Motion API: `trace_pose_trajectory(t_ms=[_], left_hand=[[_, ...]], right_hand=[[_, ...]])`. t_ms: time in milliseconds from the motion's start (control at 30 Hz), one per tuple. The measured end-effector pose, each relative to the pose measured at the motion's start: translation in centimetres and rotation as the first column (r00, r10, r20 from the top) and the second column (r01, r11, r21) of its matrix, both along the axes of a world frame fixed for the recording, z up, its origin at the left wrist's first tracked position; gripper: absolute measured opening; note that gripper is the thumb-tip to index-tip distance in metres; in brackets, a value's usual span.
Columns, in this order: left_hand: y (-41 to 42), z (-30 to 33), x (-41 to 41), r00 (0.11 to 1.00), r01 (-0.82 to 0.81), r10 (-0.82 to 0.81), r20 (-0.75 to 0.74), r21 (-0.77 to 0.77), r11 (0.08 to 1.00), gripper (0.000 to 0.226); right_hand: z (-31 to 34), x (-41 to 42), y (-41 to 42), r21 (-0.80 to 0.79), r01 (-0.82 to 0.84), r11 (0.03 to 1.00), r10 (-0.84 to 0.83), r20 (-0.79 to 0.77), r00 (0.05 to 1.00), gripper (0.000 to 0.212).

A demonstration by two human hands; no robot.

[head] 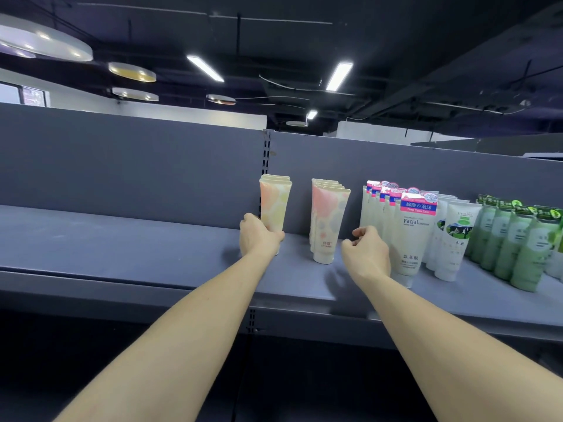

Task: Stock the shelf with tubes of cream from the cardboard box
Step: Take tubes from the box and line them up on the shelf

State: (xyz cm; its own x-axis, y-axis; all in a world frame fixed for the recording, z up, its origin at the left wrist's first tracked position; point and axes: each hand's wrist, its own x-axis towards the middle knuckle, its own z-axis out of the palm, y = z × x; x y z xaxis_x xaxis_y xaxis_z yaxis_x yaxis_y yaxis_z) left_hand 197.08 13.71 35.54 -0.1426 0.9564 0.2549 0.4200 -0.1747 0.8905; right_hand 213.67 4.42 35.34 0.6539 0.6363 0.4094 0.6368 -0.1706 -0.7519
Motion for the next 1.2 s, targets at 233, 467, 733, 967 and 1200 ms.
trace_pose_trajectory(t_ms=[233, 467, 733, 967, 1200], left_hand=[[2.6, -0.1, 0.8, 1.0, -0.004, 0.003, -0.019, -0.02, 1.0, 0.05], [3.8, -0.3, 1.1, 1.0, -0.003, 0.003, -0.023, -0.014, 1.0, 0.051], [3.2, -0.3, 0.6, 0.995, 0.001, -0.004, -0.098, -0.026, 1.0, 0.067], [1.1, -0.3, -0.9, 0.978, -0.008, 0.021, -0.206, 0.062, 0.998, 0.06], [-2.9, -0.3, -1.4, 0.95, 0.11, -0.063, -0.305, 0.139, 0.984, 0.022]], right_hand=[[0.0, 0.1, 1.7, -0.008, -0.033, 0.999, 0.033, -0.004, 0.999, 0.025], [0.4, 0.3, 2.6, 0.012, -0.049, 0.999, 0.05, -0.019, 0.999, 0.026], [0.1, -0.1, 2.1, -0.005, -0.047, 0.999, 0.046, -0.04, 0.998, 0.024], [-0.1, -1.6, 0.0, -0.006, 0.006, 1.0, -0.006, -0.055, 0.998, 0.029], [-0.2, -3.5, -3.2, 0.007, 0.061, 0.998, -0.061, -0.043, 0.997, 0.026]])
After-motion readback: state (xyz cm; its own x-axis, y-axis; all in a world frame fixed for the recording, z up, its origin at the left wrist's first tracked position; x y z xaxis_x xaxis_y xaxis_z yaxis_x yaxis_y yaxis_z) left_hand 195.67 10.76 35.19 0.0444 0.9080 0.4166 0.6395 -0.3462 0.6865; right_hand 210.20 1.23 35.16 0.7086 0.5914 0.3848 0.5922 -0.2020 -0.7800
